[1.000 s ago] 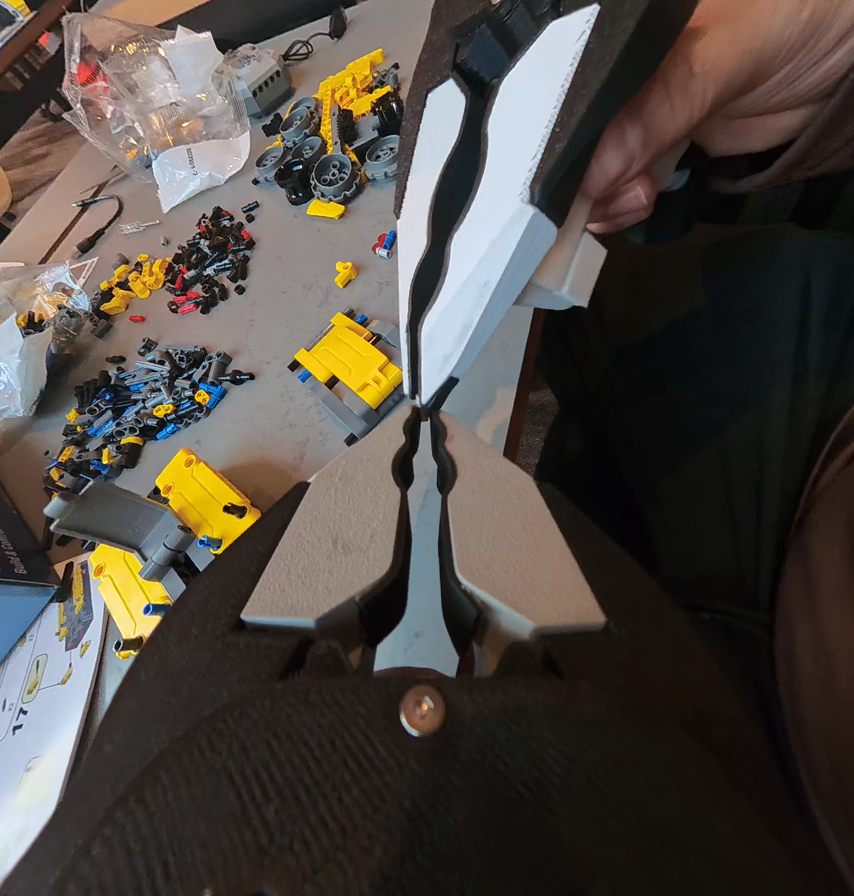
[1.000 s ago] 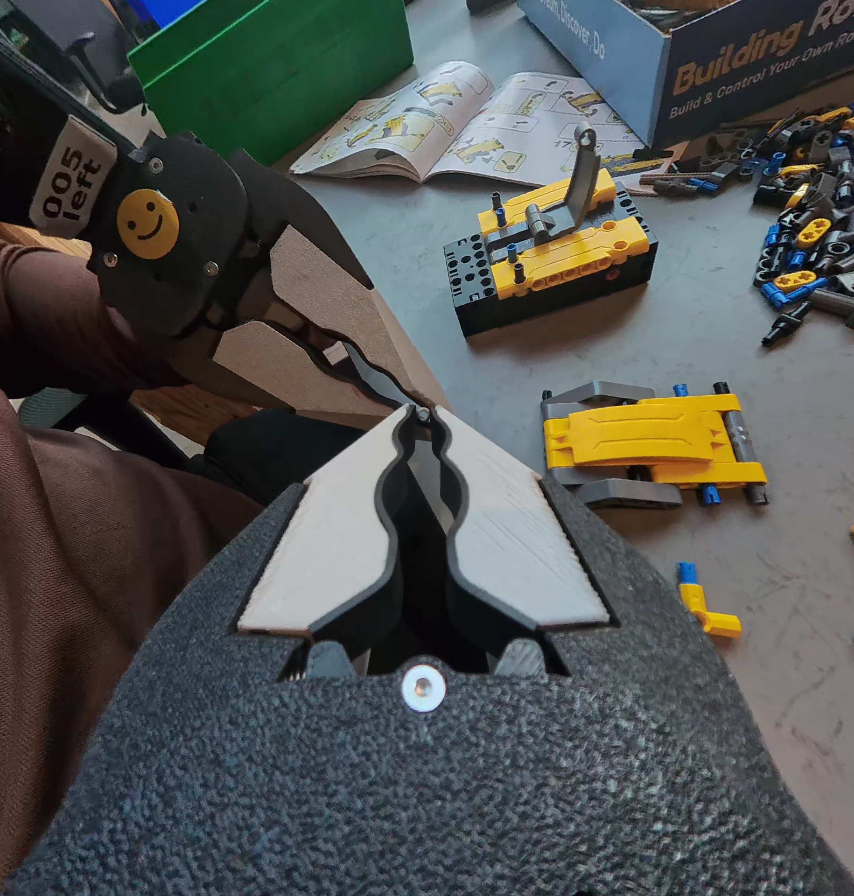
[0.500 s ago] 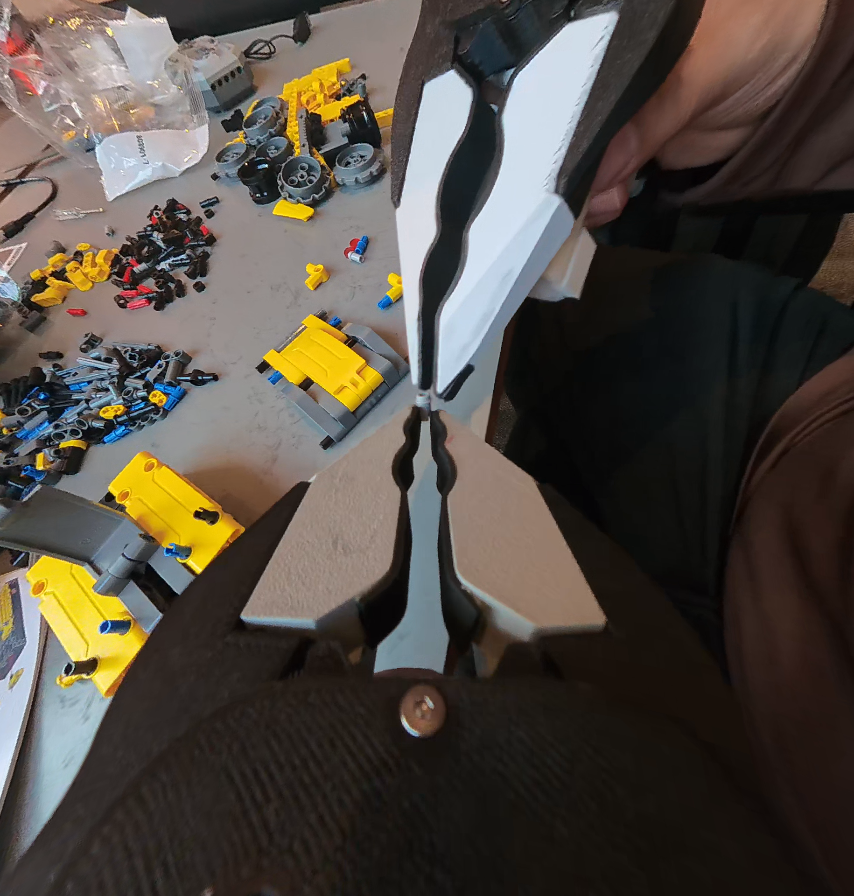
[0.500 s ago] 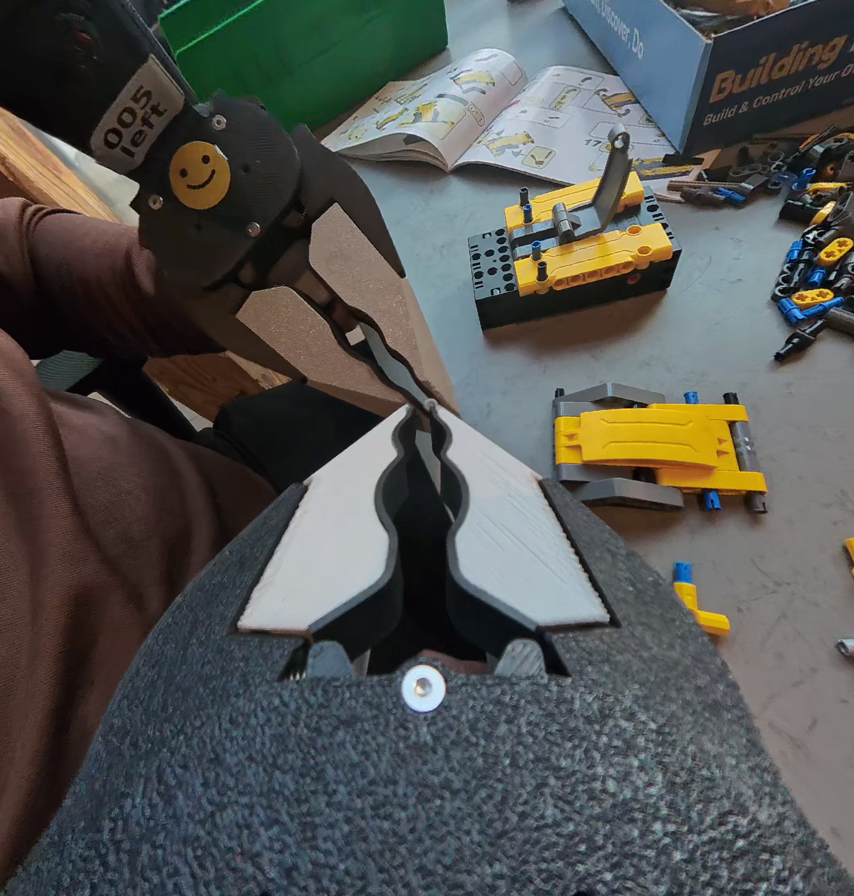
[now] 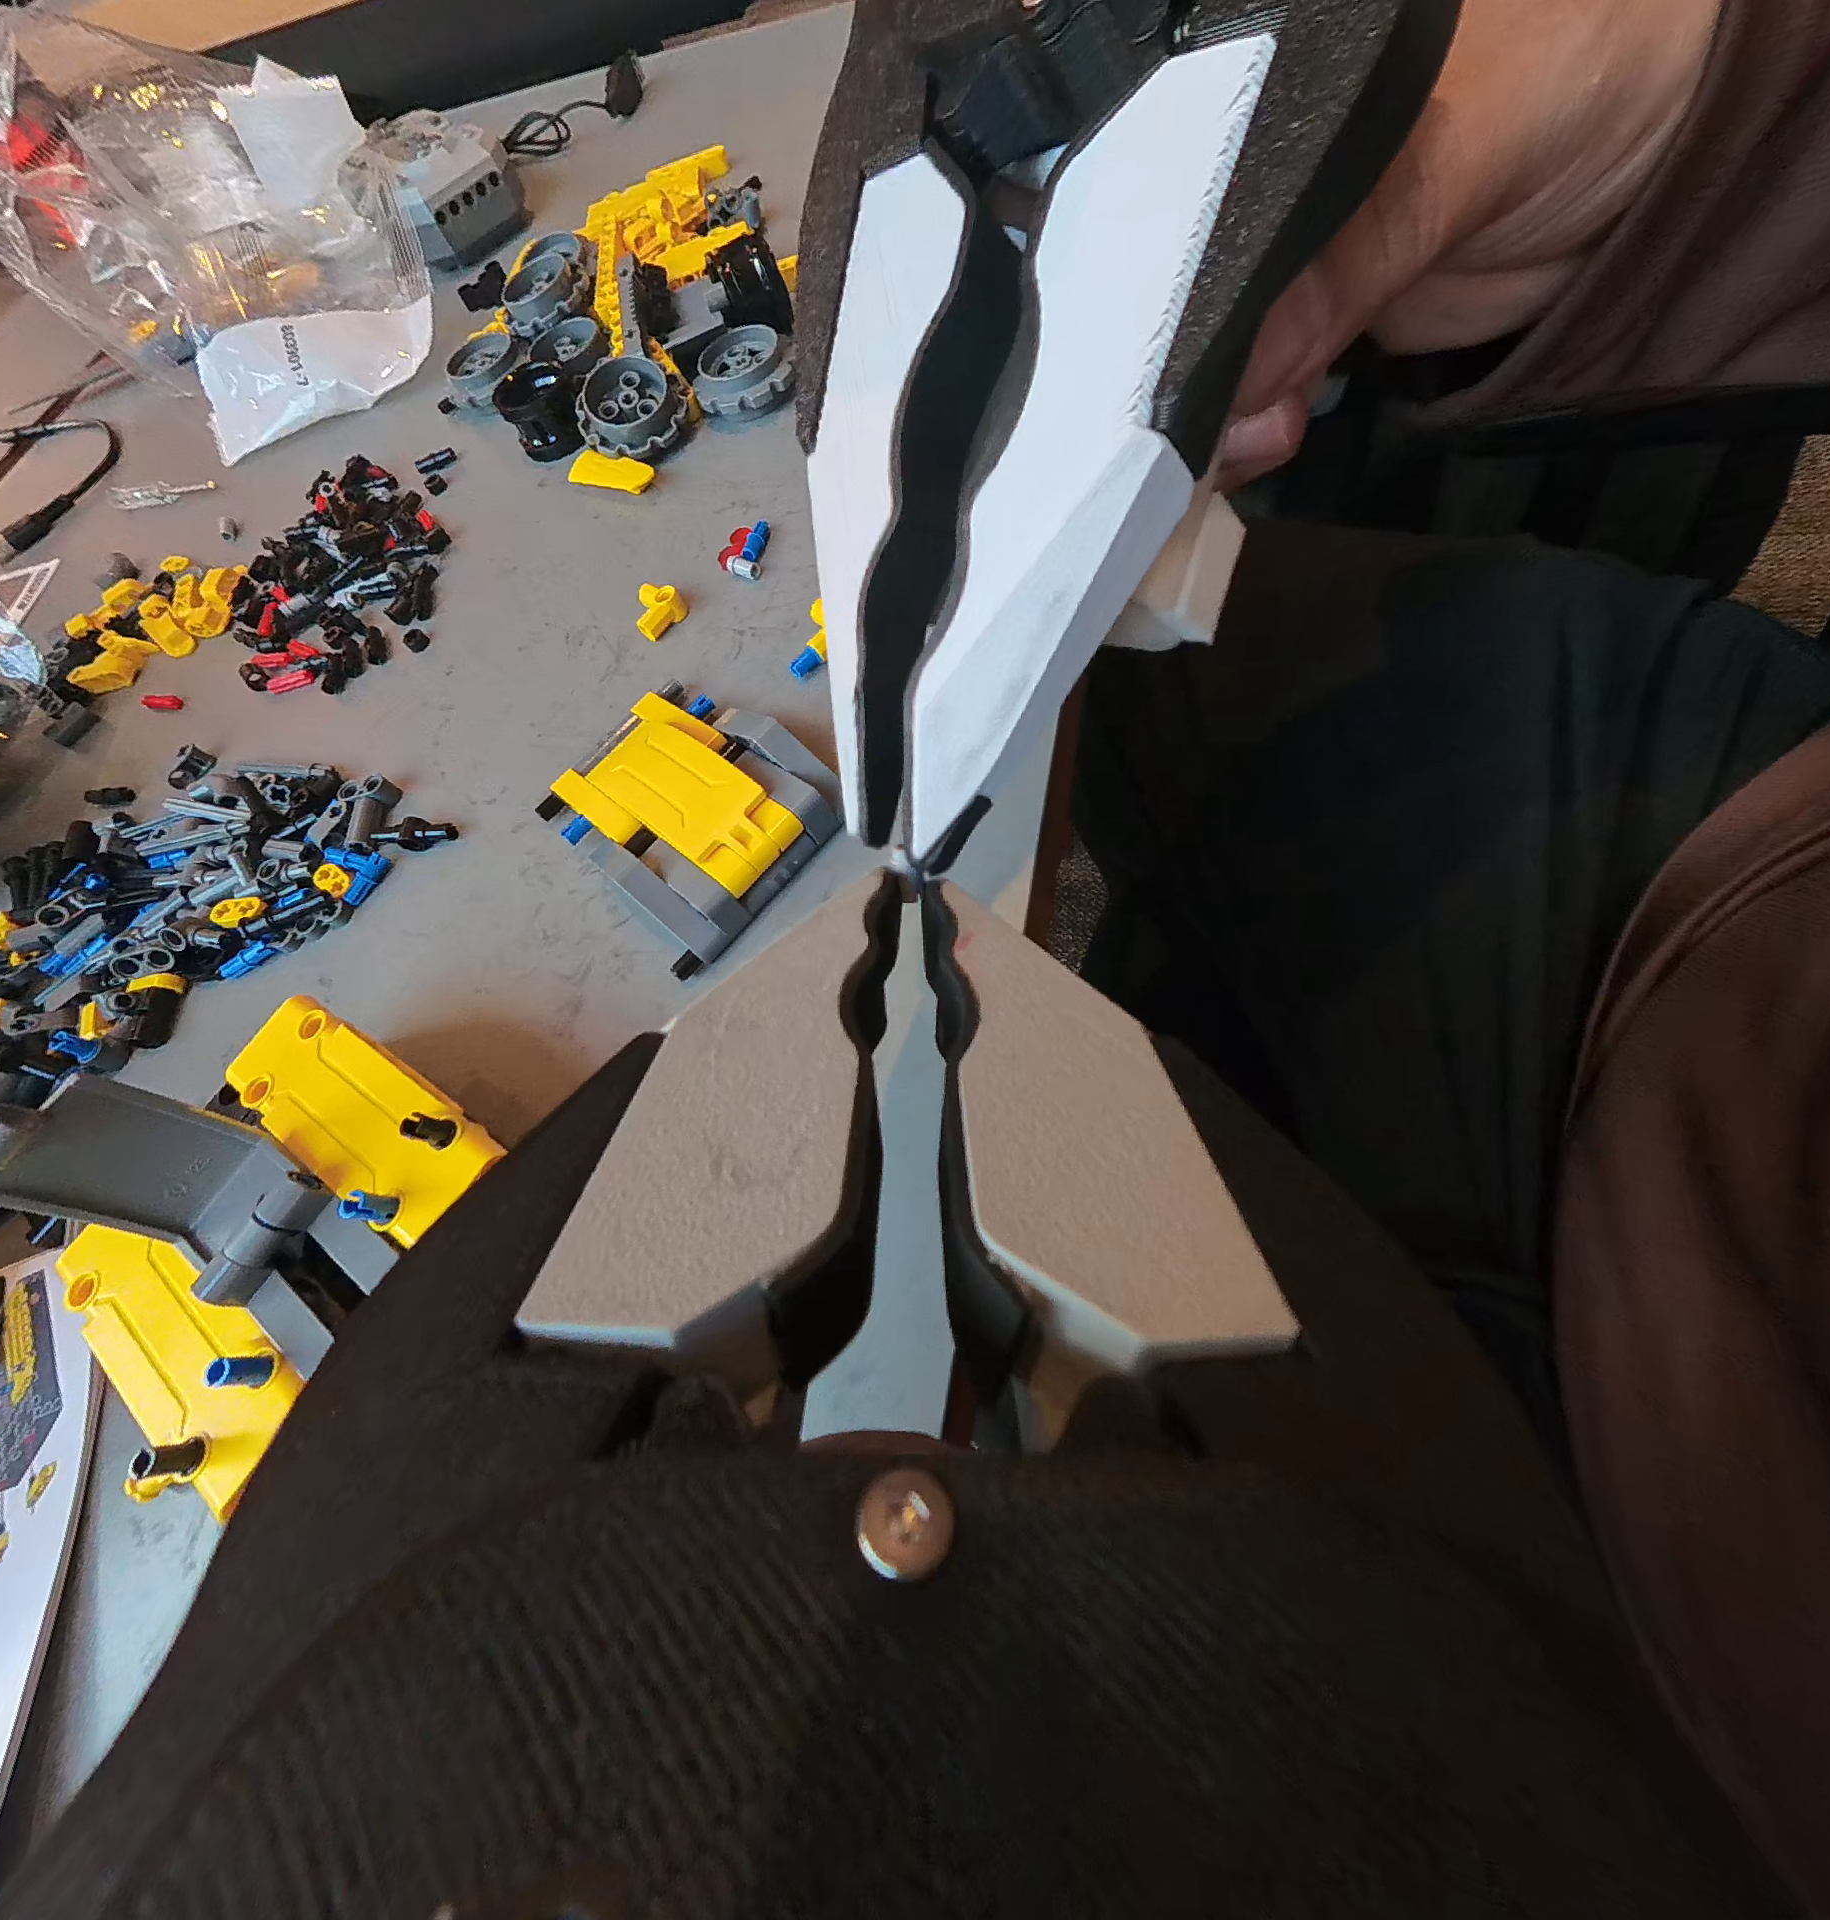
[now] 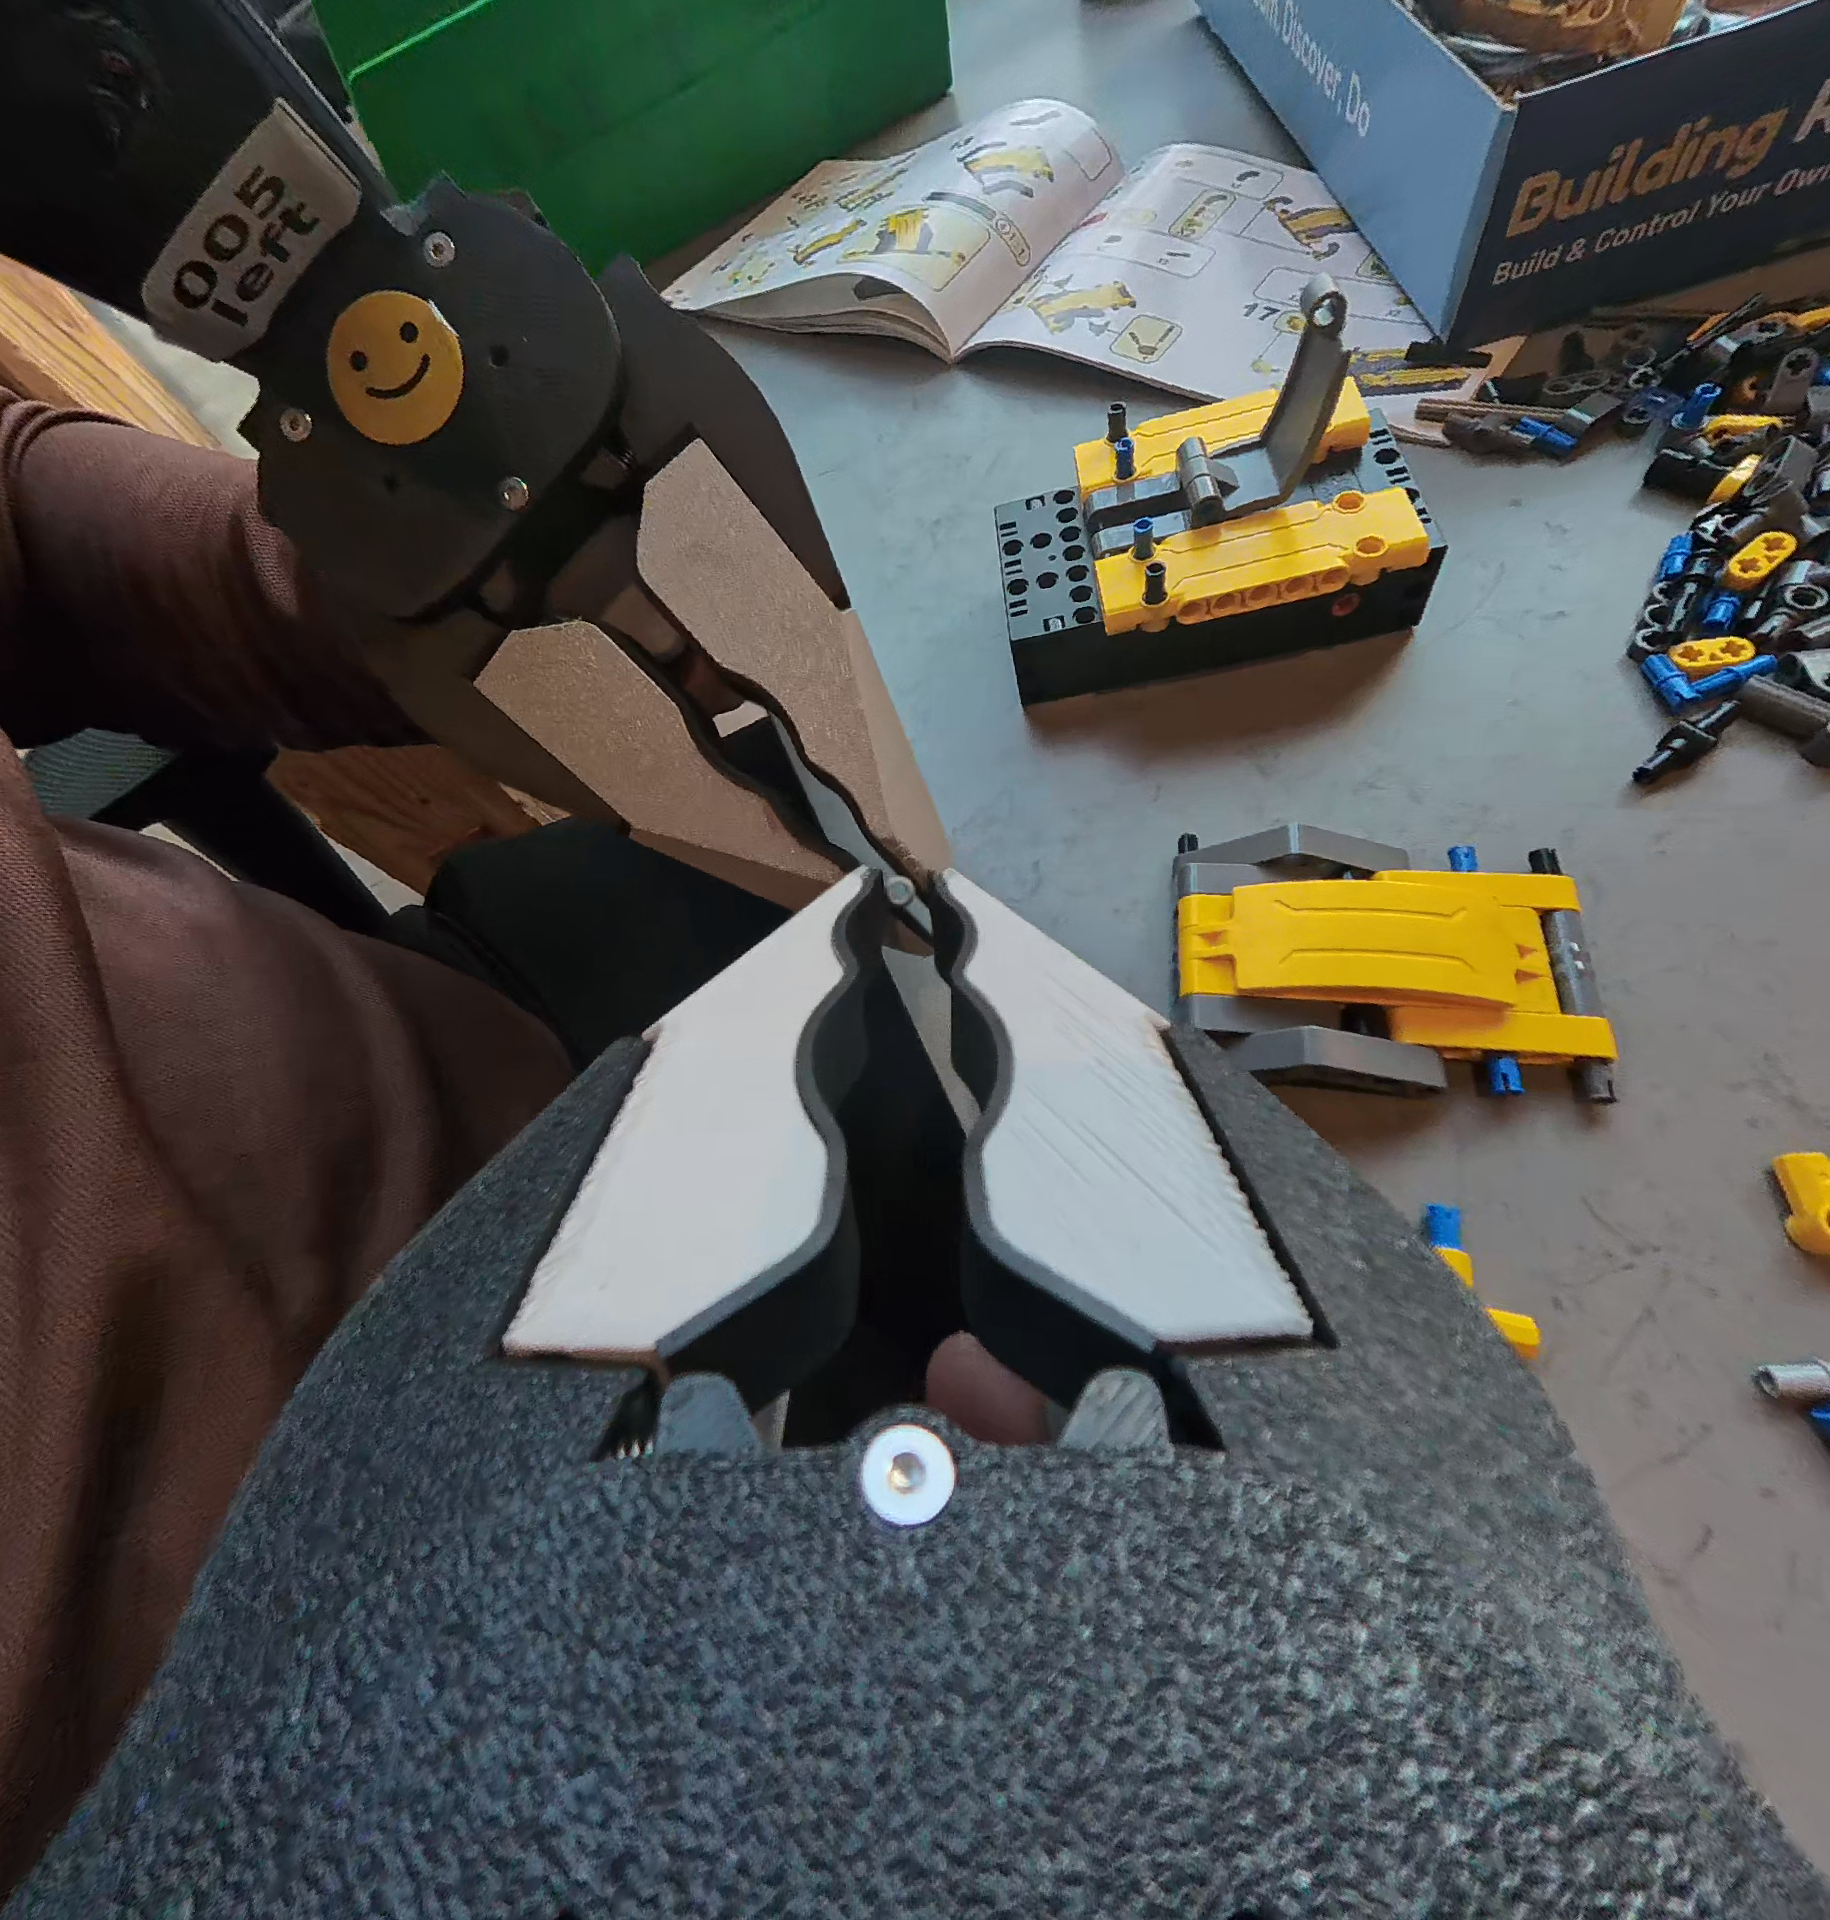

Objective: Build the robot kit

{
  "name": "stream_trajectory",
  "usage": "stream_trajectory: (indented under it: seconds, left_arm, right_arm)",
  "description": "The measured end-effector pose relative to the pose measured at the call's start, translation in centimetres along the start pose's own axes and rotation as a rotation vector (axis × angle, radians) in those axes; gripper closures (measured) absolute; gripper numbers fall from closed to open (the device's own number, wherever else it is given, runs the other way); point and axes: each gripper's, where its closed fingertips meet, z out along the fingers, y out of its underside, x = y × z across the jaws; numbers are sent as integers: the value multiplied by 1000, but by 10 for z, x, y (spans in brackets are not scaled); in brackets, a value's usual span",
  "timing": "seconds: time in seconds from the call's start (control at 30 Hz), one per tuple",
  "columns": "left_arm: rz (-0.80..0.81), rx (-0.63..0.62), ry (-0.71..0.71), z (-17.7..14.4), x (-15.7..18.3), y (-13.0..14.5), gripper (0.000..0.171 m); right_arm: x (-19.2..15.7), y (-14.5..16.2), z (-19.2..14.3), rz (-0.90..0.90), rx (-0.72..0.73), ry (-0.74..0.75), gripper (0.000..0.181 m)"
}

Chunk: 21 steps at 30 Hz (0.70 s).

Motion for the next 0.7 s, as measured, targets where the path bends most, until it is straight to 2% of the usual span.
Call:
stream_trajectory:
  seconds: [0.7]
  left_arm:
    - [-40, 26, -36, 0, -6, -2, 169]
  right_arm:
    - [3, -3, -1, -19, 9, 37, 178]
